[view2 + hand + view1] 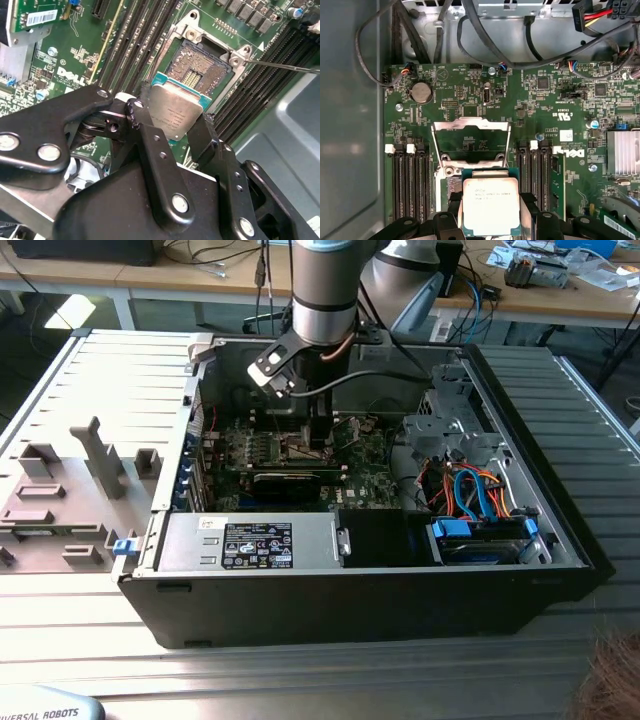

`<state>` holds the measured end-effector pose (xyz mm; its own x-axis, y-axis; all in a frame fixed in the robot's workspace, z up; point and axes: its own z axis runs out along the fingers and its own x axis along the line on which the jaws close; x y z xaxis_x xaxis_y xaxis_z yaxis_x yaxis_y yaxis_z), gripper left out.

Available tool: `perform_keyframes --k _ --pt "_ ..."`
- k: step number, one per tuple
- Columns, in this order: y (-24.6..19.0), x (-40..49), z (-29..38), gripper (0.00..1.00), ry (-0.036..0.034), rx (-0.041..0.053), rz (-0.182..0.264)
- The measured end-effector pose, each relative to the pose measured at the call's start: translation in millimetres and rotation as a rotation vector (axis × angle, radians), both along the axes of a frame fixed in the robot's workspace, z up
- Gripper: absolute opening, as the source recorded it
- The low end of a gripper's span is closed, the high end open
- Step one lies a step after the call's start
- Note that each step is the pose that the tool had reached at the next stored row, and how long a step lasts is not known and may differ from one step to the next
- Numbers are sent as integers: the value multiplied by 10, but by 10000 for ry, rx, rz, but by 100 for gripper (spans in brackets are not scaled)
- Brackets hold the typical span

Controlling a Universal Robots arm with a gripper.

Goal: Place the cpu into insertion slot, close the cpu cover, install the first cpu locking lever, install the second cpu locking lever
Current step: 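Place the cpu into insertion slot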

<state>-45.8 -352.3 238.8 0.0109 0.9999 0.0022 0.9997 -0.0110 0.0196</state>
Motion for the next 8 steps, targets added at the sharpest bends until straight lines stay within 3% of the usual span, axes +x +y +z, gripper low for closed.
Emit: perform_keyframes --k 8 --pt "0 -32 -16 54 0 54 1"
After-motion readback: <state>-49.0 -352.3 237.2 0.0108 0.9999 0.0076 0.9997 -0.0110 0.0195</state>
